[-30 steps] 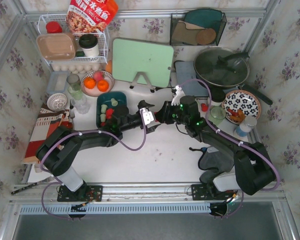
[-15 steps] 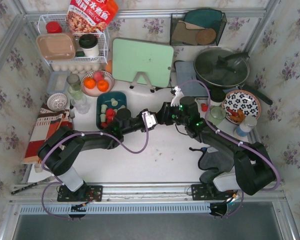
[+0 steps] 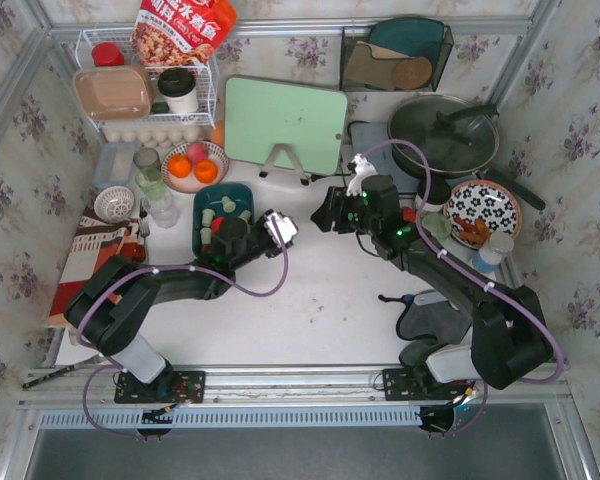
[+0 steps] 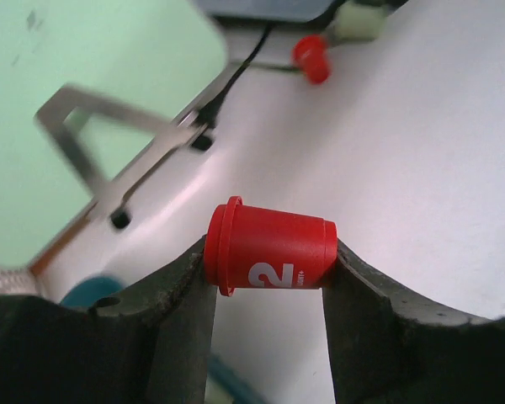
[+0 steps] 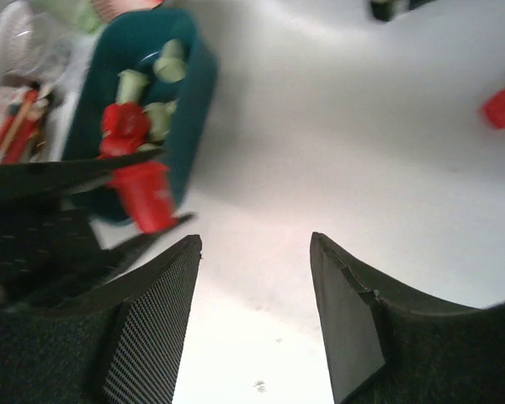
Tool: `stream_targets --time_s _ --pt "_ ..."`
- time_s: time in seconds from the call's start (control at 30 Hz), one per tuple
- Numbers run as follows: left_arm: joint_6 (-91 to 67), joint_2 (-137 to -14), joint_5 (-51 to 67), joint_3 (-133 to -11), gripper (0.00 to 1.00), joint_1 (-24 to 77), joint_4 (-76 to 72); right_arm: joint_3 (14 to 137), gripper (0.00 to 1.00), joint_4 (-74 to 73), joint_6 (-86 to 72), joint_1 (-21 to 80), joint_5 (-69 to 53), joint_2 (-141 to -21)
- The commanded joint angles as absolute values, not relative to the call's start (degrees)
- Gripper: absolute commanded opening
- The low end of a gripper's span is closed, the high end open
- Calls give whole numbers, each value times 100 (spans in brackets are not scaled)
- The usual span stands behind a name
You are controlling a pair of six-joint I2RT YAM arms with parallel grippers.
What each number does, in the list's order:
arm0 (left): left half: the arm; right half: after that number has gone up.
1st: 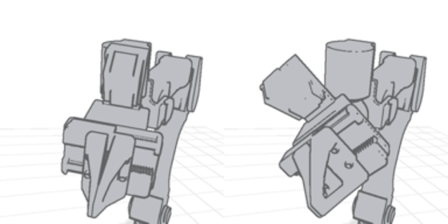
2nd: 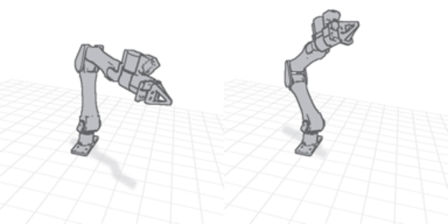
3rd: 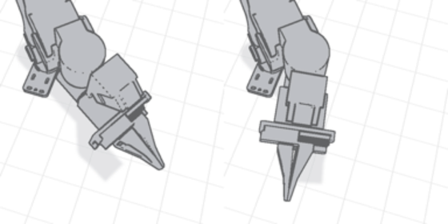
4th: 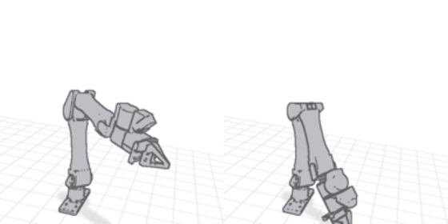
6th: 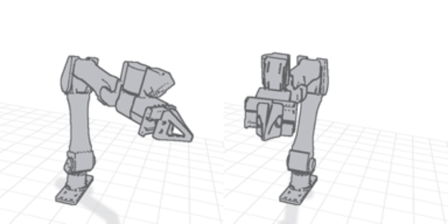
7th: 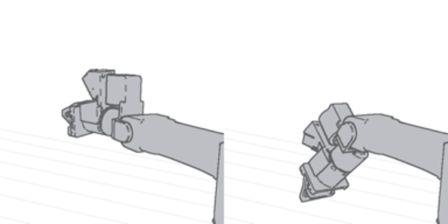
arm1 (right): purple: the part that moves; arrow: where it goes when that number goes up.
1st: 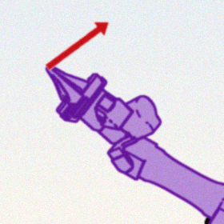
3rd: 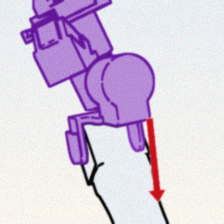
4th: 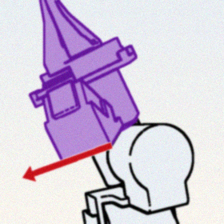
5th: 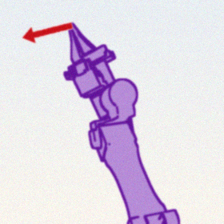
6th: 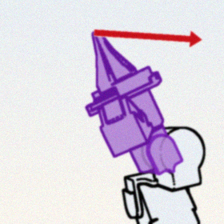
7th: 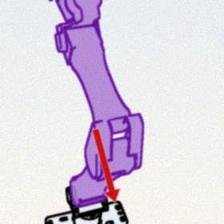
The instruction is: Mix the coffee capsules in the storage basket
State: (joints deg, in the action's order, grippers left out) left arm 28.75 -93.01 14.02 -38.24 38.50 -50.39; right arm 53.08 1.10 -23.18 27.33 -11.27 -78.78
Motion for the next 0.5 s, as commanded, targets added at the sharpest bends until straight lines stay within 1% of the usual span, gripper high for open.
stream_targets --time_s 0.0,0.03,0.1,0.27,0.4,0.47 --pt "1861 -9058 413 -3899 14 3372 -4439 5620 61 -494 -1652 2587 548 -8038" --pt "1632 -8988 179 -3979 11 3219 -4102 5672 60 -511 -1577 2513 964 -8126" --pt "1114 -8884 -124 -4197 9 2903 -3381 5770 60 -530 -1549 2297 1446 -8381" --pt "374 -9067 -562 -4955 6 2284 -1690 5742 59 -19 -1523 1770 1413 -9021" --pt "-9 -9343 -471 -5407 3 1955 -1044 5997 58 131 -1368 1671 1475 -9574" --pt "-115 -9485 -408 -5620 4 1849 -830 6072 58 277 -1232 1661 1562 -9792"
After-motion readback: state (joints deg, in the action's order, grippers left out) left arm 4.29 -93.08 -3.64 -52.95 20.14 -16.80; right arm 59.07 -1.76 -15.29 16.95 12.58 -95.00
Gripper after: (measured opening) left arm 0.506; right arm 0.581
